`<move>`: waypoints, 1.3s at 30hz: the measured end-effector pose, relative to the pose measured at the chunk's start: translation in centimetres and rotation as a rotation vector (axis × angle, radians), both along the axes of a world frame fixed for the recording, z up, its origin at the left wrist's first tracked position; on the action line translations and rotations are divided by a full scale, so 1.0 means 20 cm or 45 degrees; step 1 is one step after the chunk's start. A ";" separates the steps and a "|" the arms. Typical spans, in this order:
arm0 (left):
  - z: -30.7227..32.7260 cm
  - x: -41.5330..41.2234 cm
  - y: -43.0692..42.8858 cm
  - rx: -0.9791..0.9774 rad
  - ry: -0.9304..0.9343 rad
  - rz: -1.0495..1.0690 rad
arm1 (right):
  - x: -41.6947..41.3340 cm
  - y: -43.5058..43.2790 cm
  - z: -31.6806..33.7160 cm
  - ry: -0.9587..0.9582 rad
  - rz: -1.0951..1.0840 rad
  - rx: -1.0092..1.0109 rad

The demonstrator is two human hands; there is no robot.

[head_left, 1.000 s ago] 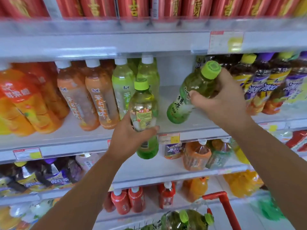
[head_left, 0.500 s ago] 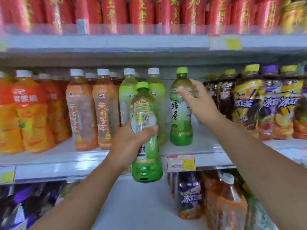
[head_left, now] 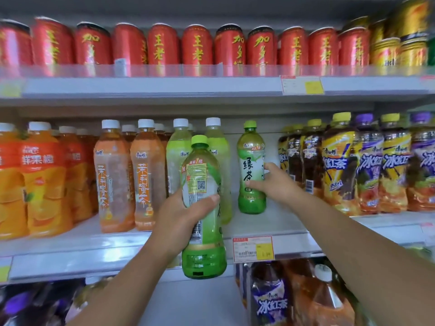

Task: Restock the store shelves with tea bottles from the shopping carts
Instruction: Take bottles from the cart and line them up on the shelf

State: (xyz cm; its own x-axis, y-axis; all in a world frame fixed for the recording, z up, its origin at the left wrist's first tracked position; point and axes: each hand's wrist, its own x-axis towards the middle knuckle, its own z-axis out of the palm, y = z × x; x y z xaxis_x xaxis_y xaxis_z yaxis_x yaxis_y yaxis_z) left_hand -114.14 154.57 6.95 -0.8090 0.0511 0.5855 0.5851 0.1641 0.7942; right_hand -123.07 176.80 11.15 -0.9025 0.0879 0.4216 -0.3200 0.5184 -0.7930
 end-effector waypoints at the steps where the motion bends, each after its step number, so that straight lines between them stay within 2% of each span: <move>1: 0.00 -0.01 0.00 0.002 0.007 -0.008 | -0.04 0.00 0.01 -0.017 0.005 0.017; 5: -0.01 -0.03 -0.01 0.022 0.013 -0.031 | -0.19 -0.01 0.06 -0.071 0.002 0.109; 9: -0.02 -0.04 -0.02 0.019 0.012 -0.040 | -0.35 -0.03 0.06 -0.082 0.020 0.045; 12: -0.02 -0.05 -0.02 0.026 0.008 -0.036 | -0.44 -0.05 0.07 -0.087 0.020 0.109; 17: -0.03 -0.06 -0.02 0.008 0.038 -0.039 | -0.51 -0.05 0.10 -0.140 0.021 0.243; 27: -0.05 -0.08 -0.03 0.016 0.082 -0.121 | -0.58 -0.10 0.04 -0.216 -0.070 0.346; 33: -0.04 -0.06 -0.02 0.049 0.034 -0.099 | -0.37 -0.10 0.08 -0.182 -0.048 0.364; 39: -0.02 -0.01 -0.01 0.060 -0.008 -0.074 | 0.21 -0.09 0.00 0.200 0.169 -0.017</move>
State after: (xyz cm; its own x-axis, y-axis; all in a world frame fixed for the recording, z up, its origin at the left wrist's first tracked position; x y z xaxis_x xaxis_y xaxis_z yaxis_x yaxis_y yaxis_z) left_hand -114.40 154.30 6.58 -0.8094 0.0703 0.5831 0.5873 0.0924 0.8041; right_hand -118.82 174.96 11.10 -0.8299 -0.0209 0.5576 -0.5049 0.4532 -0.7346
